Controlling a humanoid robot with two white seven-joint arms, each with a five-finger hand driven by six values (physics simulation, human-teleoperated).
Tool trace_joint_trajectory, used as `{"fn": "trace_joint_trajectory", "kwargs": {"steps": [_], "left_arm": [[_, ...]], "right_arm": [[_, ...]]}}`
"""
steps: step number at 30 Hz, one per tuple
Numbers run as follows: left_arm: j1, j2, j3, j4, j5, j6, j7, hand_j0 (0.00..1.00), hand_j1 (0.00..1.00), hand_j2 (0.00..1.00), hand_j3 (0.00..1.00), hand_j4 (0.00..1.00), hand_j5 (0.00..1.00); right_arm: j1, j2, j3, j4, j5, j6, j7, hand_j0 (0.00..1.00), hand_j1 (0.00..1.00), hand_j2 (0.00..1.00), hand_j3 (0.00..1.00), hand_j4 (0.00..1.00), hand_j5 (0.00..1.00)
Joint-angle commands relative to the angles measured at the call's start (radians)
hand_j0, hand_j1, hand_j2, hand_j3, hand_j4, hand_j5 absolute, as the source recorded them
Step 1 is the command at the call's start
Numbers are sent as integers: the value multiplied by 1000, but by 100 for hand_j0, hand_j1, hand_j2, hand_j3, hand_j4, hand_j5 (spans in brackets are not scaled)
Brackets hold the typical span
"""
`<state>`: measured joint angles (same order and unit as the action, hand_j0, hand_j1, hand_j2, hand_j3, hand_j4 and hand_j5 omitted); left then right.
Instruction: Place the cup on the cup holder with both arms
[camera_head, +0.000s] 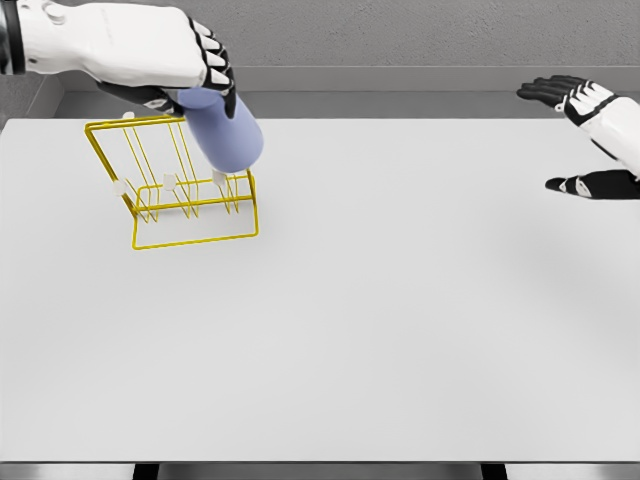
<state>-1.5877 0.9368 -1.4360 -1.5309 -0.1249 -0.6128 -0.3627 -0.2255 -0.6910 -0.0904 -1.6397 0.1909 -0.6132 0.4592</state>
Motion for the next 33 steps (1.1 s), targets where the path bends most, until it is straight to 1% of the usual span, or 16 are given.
{"fn": "trace_joint_trajectory", "kwargs": {"steps": [1,6,20,23,33], "left_arm": [[0,8,0,0,4,2,1,58,58,58,58,58,58],[3,8,-1,-6,2,2,1,58,58,58,58,58,58],[9,48,-1,-17,2,2,1,58,58,58,58,58,58],[11,59,-1,-31,2,2,1,58,58,58,58,58,58],[26,60,-1,-51,-2,2,1,58,58,58,58,58,58]], "right_arm": [[0,-1,0,0,-7,2,-1,100,100,100,100,100,100],[0,-1,0,0,-7,2,-1,100,100,100,100,100,100],[0,-1,0,0,-7,2,-1,100,100,100,100,100,100],[2,-1,0,0,-7,2,-1,100,100,100,100,100,100],[5,-1,-6,0,-7,2,-1,100,100,100,100,100,100]]}}
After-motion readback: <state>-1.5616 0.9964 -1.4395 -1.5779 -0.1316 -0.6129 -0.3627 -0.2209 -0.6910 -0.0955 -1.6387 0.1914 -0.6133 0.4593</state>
